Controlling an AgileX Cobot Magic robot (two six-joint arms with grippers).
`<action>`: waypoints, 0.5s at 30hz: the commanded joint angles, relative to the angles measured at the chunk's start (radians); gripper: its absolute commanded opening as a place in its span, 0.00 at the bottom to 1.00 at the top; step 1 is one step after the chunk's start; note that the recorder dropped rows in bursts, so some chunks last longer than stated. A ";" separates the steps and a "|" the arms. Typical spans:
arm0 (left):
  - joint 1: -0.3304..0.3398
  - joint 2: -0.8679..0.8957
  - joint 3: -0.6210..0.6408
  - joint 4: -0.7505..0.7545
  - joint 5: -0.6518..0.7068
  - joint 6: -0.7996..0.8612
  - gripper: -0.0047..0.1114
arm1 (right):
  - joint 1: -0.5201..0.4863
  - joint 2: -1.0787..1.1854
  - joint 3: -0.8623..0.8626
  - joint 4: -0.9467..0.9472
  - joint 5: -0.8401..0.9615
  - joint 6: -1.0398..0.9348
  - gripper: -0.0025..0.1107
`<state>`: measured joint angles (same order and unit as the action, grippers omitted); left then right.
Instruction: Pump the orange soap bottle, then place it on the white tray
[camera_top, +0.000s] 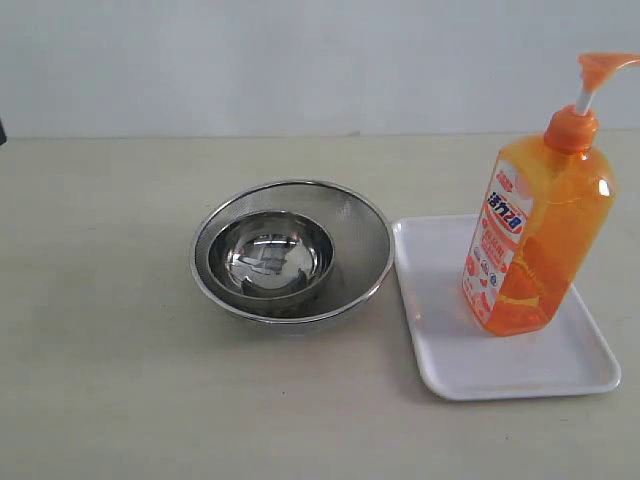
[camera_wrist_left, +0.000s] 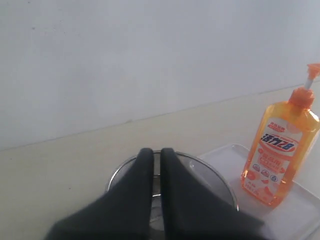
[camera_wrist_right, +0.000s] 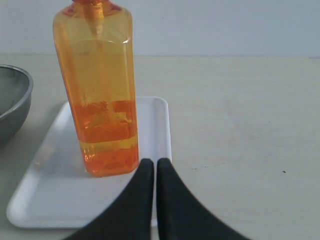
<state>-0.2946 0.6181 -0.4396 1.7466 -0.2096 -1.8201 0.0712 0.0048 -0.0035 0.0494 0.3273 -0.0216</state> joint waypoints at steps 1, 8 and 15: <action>0.055 -0.106 0.087 -0.002 0.001 0.004 0.08 | -0.003 -0.005 0.004 0.000 -0.006 0.000 0.02; 0.163 -0.284 0.229 -0.002 0.002 0.004 0.08 | -0.003 -0.005 0.004 0.000 -0.006 0.000 0.02; 0.204 -0.452 0.355 -0.018 0.001 0.004 0.08 | -0.003 -0.005 0.004 0.000 -0.006 0.000 0.02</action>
<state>-0.0955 0.2226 -0.1252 1.7435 -0.2096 -1.8201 0.0712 0.0048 -0.0035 0.0494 0.3273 -0.0216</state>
